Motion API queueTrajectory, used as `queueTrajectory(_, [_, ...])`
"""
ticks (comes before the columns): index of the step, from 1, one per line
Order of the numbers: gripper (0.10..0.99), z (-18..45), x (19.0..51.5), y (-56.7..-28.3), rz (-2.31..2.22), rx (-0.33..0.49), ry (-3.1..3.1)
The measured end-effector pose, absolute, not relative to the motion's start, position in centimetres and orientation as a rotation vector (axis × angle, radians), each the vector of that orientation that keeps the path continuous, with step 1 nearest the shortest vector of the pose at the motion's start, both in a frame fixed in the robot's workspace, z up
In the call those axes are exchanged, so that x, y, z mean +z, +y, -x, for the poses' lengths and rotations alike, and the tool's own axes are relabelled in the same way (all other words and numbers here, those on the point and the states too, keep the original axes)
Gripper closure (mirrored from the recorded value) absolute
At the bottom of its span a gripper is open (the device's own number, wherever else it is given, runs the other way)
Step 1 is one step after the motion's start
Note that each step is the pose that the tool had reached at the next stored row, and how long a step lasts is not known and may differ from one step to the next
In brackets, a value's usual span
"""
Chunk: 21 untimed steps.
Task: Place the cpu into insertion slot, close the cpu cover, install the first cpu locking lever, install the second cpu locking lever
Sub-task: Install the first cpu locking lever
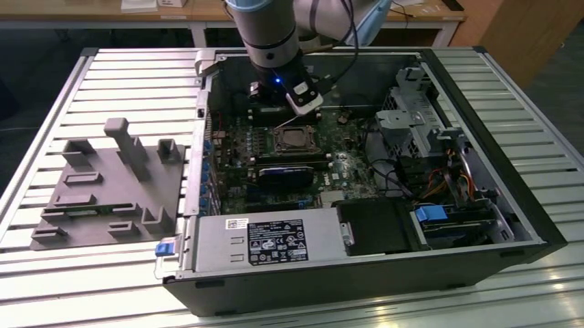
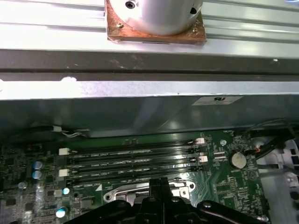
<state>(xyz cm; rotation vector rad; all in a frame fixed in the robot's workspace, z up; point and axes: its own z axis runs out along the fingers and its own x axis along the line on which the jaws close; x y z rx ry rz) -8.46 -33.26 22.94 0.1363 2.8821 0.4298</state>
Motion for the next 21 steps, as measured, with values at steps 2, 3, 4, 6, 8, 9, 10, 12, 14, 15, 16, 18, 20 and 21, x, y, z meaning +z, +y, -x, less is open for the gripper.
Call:
queueTrajectory(2, [0.980, 8.47, 22.85, -33.26, -0.132, 0.429, 2.864])
queueTrajectory(3, [0.980, 8.46, 22.79, -33.26, -0.130, 0.429, 2.857])
queueTrajectory(4, [0.980, 8.46, 22.73, -33.26, -0.129, 0.429, 2.851])
queueTrajectory(6, [0.980, 8.46, 22.65, -33.26, -0.131, 0.435, 2.845])
queueTrajectory(8, [0.980, 8.47, 22.58, -33.26, -0.155, 0.432, 2.841])
queueTrajectory(9, [0.980, 8.47, 22.55, -33.26, -0.172, 0.429, 2.839])
queueTrajectory(10, [0.980, 8.47, 22.52, -33.26, -0.192, 0.426, 2.836])
queueTrajectory(12, [0.980, 8.47, 22.45, -33.26, -0.233, 0.420, 2.829])
queueTrajectory(14, [0.980, 8.47, 22.35, -33.24, -0.267, 0.415, 2.823])
queueTrajectory(15, [0.980, 8.48, 22.31, -33.22, -0.278, 0.413, 2.821])
queueTrajectory(16, [0.980, 8.48, 22.28, -33.19, -0.285, 0.412, 2.820])
queueTrajectory(18, [0.980, 8.48, 22.21, -33.10, -0.295, 0.410, 2.818])
queueTrajectory(20, [0.980, 8.48, 22.13, -33.00, -0.303, 0.408, 2.817])
queueTrajectory(21, [0.980, 8.48, 22.09, -32.93, -0.306, 0.407, 2.816])
